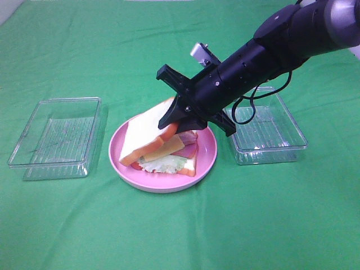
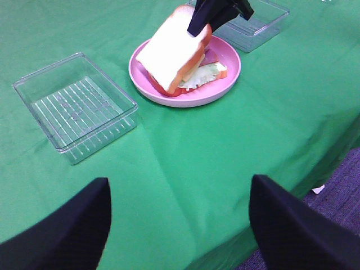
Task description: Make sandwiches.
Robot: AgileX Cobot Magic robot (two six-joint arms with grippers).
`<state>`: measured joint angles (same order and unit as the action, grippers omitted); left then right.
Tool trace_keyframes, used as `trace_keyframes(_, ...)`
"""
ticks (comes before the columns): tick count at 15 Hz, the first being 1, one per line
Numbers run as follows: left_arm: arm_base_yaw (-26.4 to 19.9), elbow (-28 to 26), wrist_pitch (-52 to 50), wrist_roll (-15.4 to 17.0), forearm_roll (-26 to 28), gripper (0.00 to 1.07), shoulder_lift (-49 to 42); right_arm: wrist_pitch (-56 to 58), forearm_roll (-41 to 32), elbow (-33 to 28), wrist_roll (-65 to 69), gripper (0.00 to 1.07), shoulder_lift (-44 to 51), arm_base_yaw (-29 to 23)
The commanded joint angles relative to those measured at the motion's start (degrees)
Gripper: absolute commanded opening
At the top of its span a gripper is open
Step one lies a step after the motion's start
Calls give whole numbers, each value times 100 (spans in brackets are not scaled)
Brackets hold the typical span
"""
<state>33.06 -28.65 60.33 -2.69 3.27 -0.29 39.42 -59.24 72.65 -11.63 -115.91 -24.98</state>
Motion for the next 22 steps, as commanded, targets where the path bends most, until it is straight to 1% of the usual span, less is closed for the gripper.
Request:
trace_keyframes(1, 11, 11, -57, -17, 29, 67, -126, -97, -46, -6, -178, 0, -86, -17)
trace_keyframes(3, 11, 11, -57, -17, 29, 67, -126, -183, 269, -6, -103, 1, -86, -17)
trace_keyframes(4, 11, 11, -57, -17, 29, 67, -126, -195, 413, -6, -29, 10, -86, -17)
trace_keyframes(5, 11, 11, -57, -17, 29, 67, -126, -195, 516, -6, 0, 24, -86, -17)
trace_keyframes(6, 11, 11, -57, -17, 29, 67, -126, -195, 596, -6, 52, 41, -86, -17)
trace_keyframes(7, 11, 11, -57, -17, 29, 67, -126, -195, 653, -6, 74, 56, -80, -17)
trace_keyframes(8, 11, 11, -57, -17, 29, 67, -126, -195, 739, -6, 74, 65, -63, -17)
trace_keyframes(9, 11, 11, -57, -17, 29, 67, -126, -189, 1043, -6, 80, 79, 11, -17)
trace_keyframes(10, 11, 11, -57, -17, 29, 67, -126, -189, 1209, -6, 103, 81, 52, -17)
trace_keyframes(11, 11, 11, -57, -17, 29, 67, -126, -115, 1896, -6, 372, 81, 269, -17)
trace_keyframes(13, 11, 11, -57, -17, 29, 67, -126, 69, 2527, -6, 659, 81, 516, -17)
trace_keyframes(17, 11, 11, -57, -17, 29, 67, -126, 963, 4286, -11, 1261, 81, 1387, -17)
trace_keyframes(19, 11, 11, -57, -17, 29, 67, -126, 1203, 4750, -69, 1473, 81, 1793, -17)
trace_keyframes(20, 11, 11, -57, -17, 29, 67, -126, 1306, 5122, -378, 1587, 80, 2498, -17)
trace_keyframes(22, 11, 11, -57, -17, 29, 67, -126, 1444, 5260, -865, 1587, 80, 3375, -17)
